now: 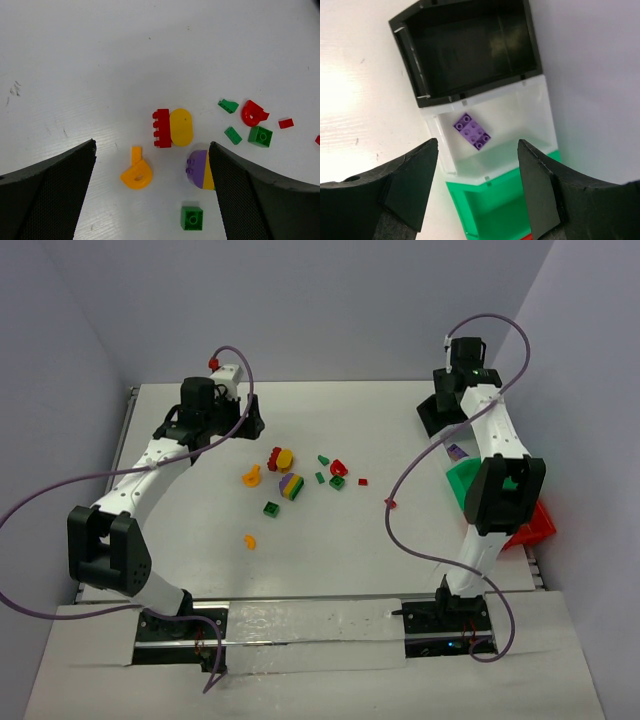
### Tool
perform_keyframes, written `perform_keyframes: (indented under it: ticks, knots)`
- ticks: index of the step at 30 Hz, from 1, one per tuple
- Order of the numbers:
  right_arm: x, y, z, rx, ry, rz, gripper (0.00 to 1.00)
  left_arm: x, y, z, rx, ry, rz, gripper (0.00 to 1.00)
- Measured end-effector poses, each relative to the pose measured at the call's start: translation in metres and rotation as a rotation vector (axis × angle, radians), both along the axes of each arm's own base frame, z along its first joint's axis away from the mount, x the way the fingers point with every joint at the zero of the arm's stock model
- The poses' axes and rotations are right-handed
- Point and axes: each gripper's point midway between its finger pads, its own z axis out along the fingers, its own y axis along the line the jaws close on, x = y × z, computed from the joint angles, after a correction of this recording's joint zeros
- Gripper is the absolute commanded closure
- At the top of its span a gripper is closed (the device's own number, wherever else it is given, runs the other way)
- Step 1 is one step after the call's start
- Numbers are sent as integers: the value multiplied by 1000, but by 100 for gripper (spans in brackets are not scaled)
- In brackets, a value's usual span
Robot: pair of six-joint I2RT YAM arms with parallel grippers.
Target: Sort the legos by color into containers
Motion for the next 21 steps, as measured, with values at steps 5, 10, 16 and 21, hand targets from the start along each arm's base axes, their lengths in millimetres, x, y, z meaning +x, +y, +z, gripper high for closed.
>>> perform_keyframes:
  ticks: [5, 10, 16, 21]
  knots:
    - [18, 15, -26, 64, 39, 56, 39, -1, -1, 0, -2, 1, -7, 1]
    - [28, 50, -62, 165, 118, 162, 58, -2, -4, 0, -10, 3, -27, 1]
    - [54, 93, -85, 250, 154, 267, 65, -3, -6, 0, -16, 7, -38, 1]
    - [72, 101, -107, 297, 181, 282, 64, -2, -7, 1, -19, 5, -42, 1]
